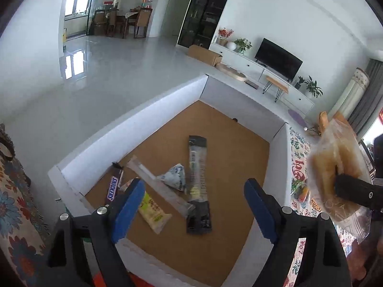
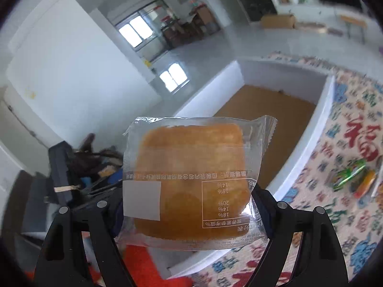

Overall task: Organize snacks
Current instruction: 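Open both tools over the box to drop the ice-pop tube and cake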

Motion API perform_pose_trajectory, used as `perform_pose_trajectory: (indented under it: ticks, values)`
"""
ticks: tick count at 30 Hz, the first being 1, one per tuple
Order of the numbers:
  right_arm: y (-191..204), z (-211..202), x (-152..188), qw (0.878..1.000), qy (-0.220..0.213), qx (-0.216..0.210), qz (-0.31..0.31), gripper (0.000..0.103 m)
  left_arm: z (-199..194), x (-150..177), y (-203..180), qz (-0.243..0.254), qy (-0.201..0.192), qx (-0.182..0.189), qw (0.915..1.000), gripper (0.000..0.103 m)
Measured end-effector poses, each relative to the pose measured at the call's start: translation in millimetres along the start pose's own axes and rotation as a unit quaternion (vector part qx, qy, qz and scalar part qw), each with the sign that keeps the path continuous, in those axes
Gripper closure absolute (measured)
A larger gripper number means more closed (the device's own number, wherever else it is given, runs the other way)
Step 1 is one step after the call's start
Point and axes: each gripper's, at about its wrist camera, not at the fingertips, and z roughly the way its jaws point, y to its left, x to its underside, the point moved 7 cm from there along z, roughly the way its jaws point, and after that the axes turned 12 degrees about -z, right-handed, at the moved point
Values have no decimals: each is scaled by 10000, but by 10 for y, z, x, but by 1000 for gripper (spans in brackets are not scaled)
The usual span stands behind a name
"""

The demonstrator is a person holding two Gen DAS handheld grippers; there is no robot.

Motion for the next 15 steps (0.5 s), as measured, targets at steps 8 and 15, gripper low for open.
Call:
perform_pose_trajectory:
  ticks: [8, 15]
  values:
    - [-153, 682, 74, 9776, 789, 1494, -1259, 12, -186, -124, 233, -168, -310, -247, 9991, 18]
    - [-53, 405, -106, 9943, -79, 679, -814, 14, -156, -35, 297, -258, -276, -224, 9990, 18]
